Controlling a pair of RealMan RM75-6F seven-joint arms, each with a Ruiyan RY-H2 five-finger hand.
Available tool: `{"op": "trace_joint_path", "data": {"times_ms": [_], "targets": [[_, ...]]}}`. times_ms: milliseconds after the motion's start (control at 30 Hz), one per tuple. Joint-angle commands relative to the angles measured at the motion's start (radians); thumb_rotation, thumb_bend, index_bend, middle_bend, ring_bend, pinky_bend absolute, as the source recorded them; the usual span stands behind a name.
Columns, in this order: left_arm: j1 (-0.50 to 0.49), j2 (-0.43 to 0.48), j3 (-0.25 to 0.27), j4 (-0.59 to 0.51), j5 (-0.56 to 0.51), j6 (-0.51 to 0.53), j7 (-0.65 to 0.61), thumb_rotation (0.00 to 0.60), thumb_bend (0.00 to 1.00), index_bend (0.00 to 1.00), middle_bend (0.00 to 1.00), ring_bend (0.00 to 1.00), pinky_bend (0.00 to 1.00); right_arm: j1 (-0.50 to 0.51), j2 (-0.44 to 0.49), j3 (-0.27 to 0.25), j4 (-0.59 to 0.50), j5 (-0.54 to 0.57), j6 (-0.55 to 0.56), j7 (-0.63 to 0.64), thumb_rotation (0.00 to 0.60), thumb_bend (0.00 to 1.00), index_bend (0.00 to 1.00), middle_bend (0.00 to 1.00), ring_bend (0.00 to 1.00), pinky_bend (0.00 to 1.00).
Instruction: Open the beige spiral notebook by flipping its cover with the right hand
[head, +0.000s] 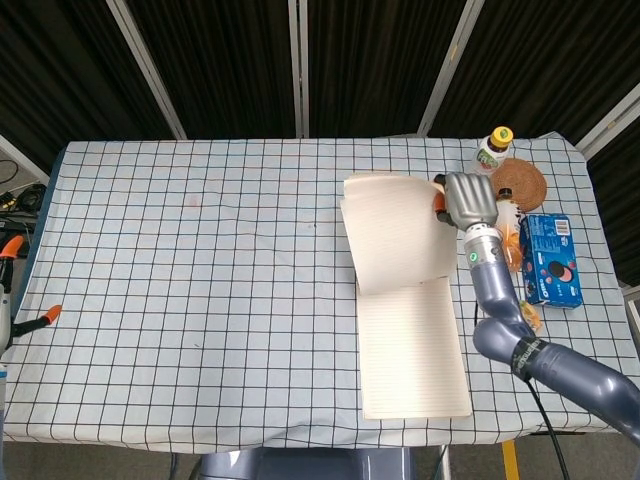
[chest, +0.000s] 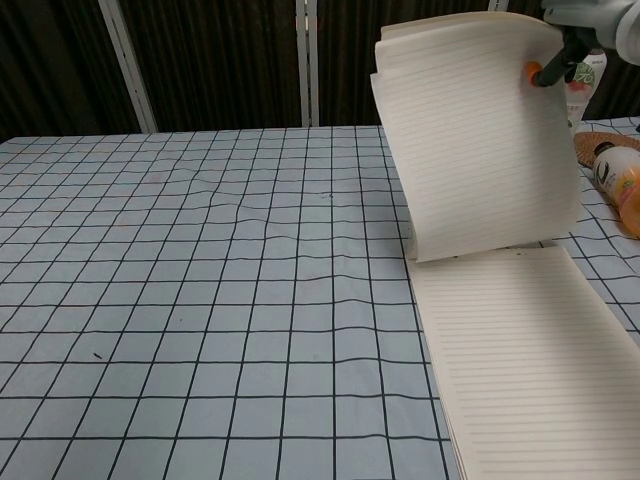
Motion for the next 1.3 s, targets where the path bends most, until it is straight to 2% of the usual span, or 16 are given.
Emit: {"op": "trace_joint_path", "data": {"times_ms": [33,200,267,367,400,500,567,633,833,1000,1167,1300], "targets": [[-0.001,0.002,-0.001,-0.001,-0.007,-0.006,-0.002,0.6,0.08,0.0,0.0,0.0,0.0,0.072,-0.067,0.012,0.132,0.04,-0.033,-0.034,0.6,0.58,0.81,0.6,0.49,0.48],[-0.004,0.005,-0.002,0.001,-0.016,-0.018,-0.009,0.6,0.08,0.0,0.0,0.0,0.0,0.125,-0.134,0.012,0.275,0.058,-0.082,-0.035,0.6,0.58,0.8,0.59,0.49,0.48],[-0.007,0.008,0.002,-0.001,-0.023,-0.034,-0.013,0.6,0.08,0.0,0.0,0.0,0.0,0.148,-0.169,0.007,0.353,0.061,-0.112,-0.036,0.6,0.57,0.77,0.57,0.48,0.47],[-0.009,0.01,0.003,0.001,-0.027,-0.044,-0.014,0.6,0.08,0.0,0.0,0.0,0.0,0.165,-0.199,0.006,0.417,0.062,-0.151,-0.02,0.6,0.44,0.58,0.41,0.38,0.35],[-0.01,0.01,0.003,0.003,-0.029,-0.046,-0.014,0.6,0.08,0.0,0.0,0.0,0.0,0.168,-0.205,0.004,0.431,0.061,-0.166,-0.015,0.6,0.37,0.47,0.32,0.32,0.29],[-0.012,0.008,0.004,0.005,-0.03,-0.049,-0.014,0.6,0.09,0.0,0.0,0.0,0.0,0.172,-0.211,-0.015,0.46,0.076,-0.211,-0.034,0.6,0.23,0.21,0.09,0.13,0.16],[-0.012,0.008,0.005,0.004,-0.029,-0.048,-0.015,0.6,0.09,0.0,0.0,0.0,0.0,0.171,-0.213,-0.02,0.466,0.084,-0.218,-0.042,0.6,0.19,0.1,0.02,0.04,0.1],[-0.012,0.009,0.006,0.002,-0.026,-0.046,-0.016,0.6,0.08,0.0,0.0,0.0,0.0,0.168,-0.21,-0.02,0.459,0.09,-0.221,-0.04,0.6,0.16,0.03,0.0,0.0,0.05],[-0.01,0.012,0.011,-0.011,-0.013,-0.036,-0.015,0.6,0.08,0.0,0.0,0.0,0.0,0.137,-0.164,-0.02,0.369,0.058,-0.164,-0.007,0.6,0.14,0.0,0.0,0.0,0.03],[-0.005,0.017,0.013,-0.021,-0.001,-0.019,-0.015,0.6,0.08,0.0,0.0,0.0,0.0,0.092,-0.102,-0.018,0.245,0.045,-0.11,0.017,0.6,0.14,0.0,0.0,0.0,0.03],[0.0,0.02,0.019,-0.03,0.012,-0.007,-0.014,0.6,0.08,0.0,0.0,0.0,0.0,0.0,-0.012,-0.04,0.057,-0.001,-0.034,0.069,0.6,0.14,0.0,0.0,0.0,0.03],[0.006,0.021,0.026,-0.037,0.028,0.007,-0.011,0.6,0.09,0.0,0.0,0.0,0.0,-0.123,0.087,-0.098,-0.133,-0.096,0.058,0.131,0.6,0.14,0.0,0.0,0.0,0.03]]}}
